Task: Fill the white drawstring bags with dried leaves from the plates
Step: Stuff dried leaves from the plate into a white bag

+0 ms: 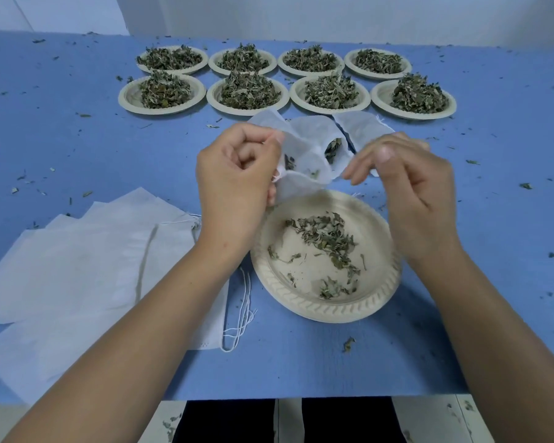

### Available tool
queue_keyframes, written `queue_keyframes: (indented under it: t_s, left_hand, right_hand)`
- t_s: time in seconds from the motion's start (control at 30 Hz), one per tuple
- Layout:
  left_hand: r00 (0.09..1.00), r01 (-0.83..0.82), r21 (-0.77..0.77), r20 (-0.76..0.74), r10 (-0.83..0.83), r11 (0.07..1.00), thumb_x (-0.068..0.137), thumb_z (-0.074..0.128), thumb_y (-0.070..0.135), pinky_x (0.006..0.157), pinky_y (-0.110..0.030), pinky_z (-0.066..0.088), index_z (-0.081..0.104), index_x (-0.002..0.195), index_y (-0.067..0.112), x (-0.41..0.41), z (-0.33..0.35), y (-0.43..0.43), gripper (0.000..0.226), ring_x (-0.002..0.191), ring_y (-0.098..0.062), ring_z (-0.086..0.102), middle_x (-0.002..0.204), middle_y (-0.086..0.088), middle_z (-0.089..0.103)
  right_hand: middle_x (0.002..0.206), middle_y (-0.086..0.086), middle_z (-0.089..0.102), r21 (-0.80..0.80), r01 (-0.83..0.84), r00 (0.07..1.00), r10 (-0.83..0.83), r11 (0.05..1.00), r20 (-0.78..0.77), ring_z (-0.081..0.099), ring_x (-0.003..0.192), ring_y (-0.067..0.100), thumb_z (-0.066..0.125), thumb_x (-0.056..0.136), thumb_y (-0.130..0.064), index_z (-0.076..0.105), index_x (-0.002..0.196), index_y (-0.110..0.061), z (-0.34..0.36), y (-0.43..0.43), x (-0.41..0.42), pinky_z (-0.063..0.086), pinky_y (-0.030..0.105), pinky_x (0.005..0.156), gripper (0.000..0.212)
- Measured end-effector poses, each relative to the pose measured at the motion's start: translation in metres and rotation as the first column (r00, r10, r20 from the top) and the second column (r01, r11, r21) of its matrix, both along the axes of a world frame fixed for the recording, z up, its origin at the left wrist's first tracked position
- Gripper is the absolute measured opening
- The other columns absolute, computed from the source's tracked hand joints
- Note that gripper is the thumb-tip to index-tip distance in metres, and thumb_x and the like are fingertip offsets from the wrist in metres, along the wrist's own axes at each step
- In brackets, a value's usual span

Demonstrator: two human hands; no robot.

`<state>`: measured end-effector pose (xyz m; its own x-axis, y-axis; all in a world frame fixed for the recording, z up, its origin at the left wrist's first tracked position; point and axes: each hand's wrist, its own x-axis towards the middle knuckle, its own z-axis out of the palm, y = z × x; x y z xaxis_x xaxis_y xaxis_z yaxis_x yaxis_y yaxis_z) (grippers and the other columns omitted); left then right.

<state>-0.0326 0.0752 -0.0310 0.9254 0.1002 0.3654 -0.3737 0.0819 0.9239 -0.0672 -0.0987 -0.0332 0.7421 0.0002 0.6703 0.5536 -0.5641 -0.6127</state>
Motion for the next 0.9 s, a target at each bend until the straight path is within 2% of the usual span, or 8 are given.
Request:
queue_keyframes:
  t_s: [0.07, 0.13, 0.2, 0.27, 0.37, 0.53, 0.67, 0.9]
  left_hand:
    - [0.997, -0.071, -0.105, -0.006, 0.071, 0.992, 0.093, 0.062, 0.009, 0.039, -0.019, 0.036, 0.064, 0.077, 0.015, 0.003, 0.002, 0.003, 0.018, 0.036, -0.007, 0.041, 0.046, 0.01, 0.05]
    - [0.996, -0.089, -0.158, -0.014, 0.088, 0.984, 0.093, 0.062, 0.009, 0.039, -0.019, 0.035, 0.063, 0.077, 0.015, 0.004, 0.003, 0.004, 0.018, 0.036, -0.007, 0.04, 0.045, 0.011, 0.048]
    - [0.997, -0.073, -0.166, -0.026, 0.07, 0.983, 0.093, 0.062, 0.01, 0.038, -0.018, 0.035, 0.063, 0.075, 0.015, 0.004, 0.002, 0.002, 0.019, 0.036, -0.006, 0.04, 0.045, 0.01, 0.047]
    - [0.999, -0.051, -0.152, -0.026, 0.048, 0.987, 0.093, 0.062, 0.01, 0.038, -0.018, 0.035, 0.063, 0.074, 0.016, 0.003, 0.001, 0.001, 0.02, 0.035, -0.006, 0.039, 0.045, 0.01, 0.046]
    - [0.999, -0.037, -0.143, -0.017, 0.034, 0.989, 0.093, 0.063, 0.01, 0.039, -0.018, 0.035, 0.064, 0.074, 0.018, 0.001, 0.0, -0.001, 0.02, 0.035, -0.005, 0.039, 0.046, 0.009, 0.047]
    - [1.0, -0.031, -0.15, -0.007, 0.031, 0.988, 0.093, 0.063, 0.01, 0.039, -0.018, 0.035, 0.063, 0.074, 0.017, 0.001, 0.001, -0.001, 0.02, 0.035, -0.006, 0.039, 0.046, 0.01, 0.048]
    - [1.0, -0.027, -0.136, -0.017, 0.025, 0.99, 0.093, 0.063, 0.01, 0.039, -0.019, 0.036, 0.063, 0.076, 0.014, -0.001, 0.001, -0.003, 0.017, 0.035, -0.006, 0.037, 0.044, 0.01, 0.045]
    - [0.999, -0.023, -0.103, -0.029, 0.021, 0.994, 0.093, 0.063, 0.011, 0.04, -0.019, 0.036, 0.063, 0.077, 0.013, -0.002, 0.001, -0.004, 0.016, 0.036, -0.007, 0.037, 0.045, 0.01, 0.046]
  right_hand:
    - [0.067, 0.004, 0.059, -0.059, 0.057, 0.983, -0.067, 0.997, -0.169, 0.055, 0.069, 0.015, 0.045, 0.096, -0.028, 0.059, 0.063, -0.007, -0.001, -0.002, 0.002, 0.041, 0.029, 0.076, 0.042]
    - [0.072, 0.001, 0.057, -0.288, -0.021, 0.917, -0.096, 0.957, -0.387, 0.051, 0.067, 0.011, 0.048, 0.096, -0.037, 0.062, 0.073, -0.007, -0.007, 0.002, 0.004, 0.036, 0.026, 0.065, 0.04]
    - [0.09, -0.005, 0.06, -0.396, -0.165, 0.858, -0.067, 0.903, -0.509, 0.055, 0.082, 0.008, 0.053, 0.089, -0.044, 0.066, 0.092, -0.015, -0.011, 0.008, 0.003, 0.042, 0.025, 0.075, 0.031]
    - [0.103, -0.01, 0.063, -0.323, -0.302, 0.818, 0.07, 0.897, -0.571, 0.057, 0.096, 0.006, 0.066, 0.084, -0.04, 0.066, 0.105, -0.021, -0.01, 0.013, 0.001, 0.046, 0.027, 0.087, 0.028]
    - [0.108, -0.01, 0.066, -0.205, -0.417, 0.78, 0.234, 0.885, -0.58, 0.059, 0.1, 0.008, 0.079, 0.077, -0.03, 0.067, 0.111, -0.02, -0.007, 0.014, -0.001, 0.049, 0.03, 0.087, 0.037]
    - [0.118, -0.009, 0.06, -0.299, -0.482, 0.769, 0.235, 0.824, -0.594, 0.051, 0.112, 0.005, 0.082, 0.073, -0.031, 0.065, 0.118, -0.019, -0.009, 0.022, -0.004, 0.04, 0.026, 0.101, 0.05]
    - [0.108, 0.0, 0.063, -0.295, -0.541, 0.765, 0.315, 0.788, -0.562, 0.055, 0.104, 0.009, 0.083, 0.073, -0.017, 0.071, 0.108, -0.012, -0.011, 0.032, -0.006, 0.041, 0.026, 0.096, 0.037]
    - [0.092, 0.0, 0.069, -0.301, -0.603, 0.756, 0.408, 0.739, -0.512, 0.061, 0.085, 0.008, 0.074, 0.076, 0.004, 0.074, 0.089, -0.005, -0.011, 0.034, -0.008, 0.047, 0.022, 0.081, 0.016]
